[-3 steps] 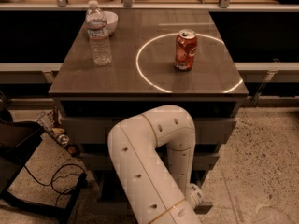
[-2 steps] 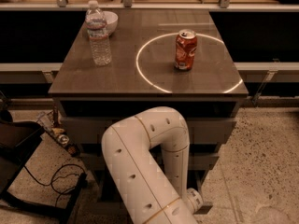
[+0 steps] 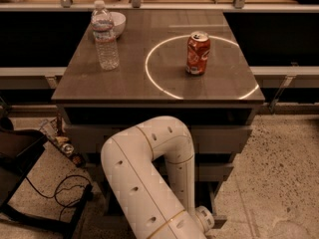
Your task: Close bottom drawer
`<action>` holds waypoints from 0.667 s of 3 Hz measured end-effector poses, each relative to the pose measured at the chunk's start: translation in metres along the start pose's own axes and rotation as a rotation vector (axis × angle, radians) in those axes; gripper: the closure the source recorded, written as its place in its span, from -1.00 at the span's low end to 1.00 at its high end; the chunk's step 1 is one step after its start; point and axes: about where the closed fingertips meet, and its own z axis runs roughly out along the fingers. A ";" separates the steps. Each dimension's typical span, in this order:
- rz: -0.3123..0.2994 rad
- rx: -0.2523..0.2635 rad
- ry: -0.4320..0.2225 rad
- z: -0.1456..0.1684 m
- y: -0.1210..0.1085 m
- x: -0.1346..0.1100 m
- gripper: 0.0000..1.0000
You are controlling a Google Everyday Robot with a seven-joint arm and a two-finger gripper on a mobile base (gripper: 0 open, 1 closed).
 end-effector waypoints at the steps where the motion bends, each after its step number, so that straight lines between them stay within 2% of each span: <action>1: -0.006 0.032 0.014 0.004 -0.004 -0.003 1.00; 2: -0.006 0.032 0.014 0.004 -0.004 -0.003 1.00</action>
Offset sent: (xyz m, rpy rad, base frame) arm 0.0057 0.0041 -0.0018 -0.0210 -0.0421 -0.0040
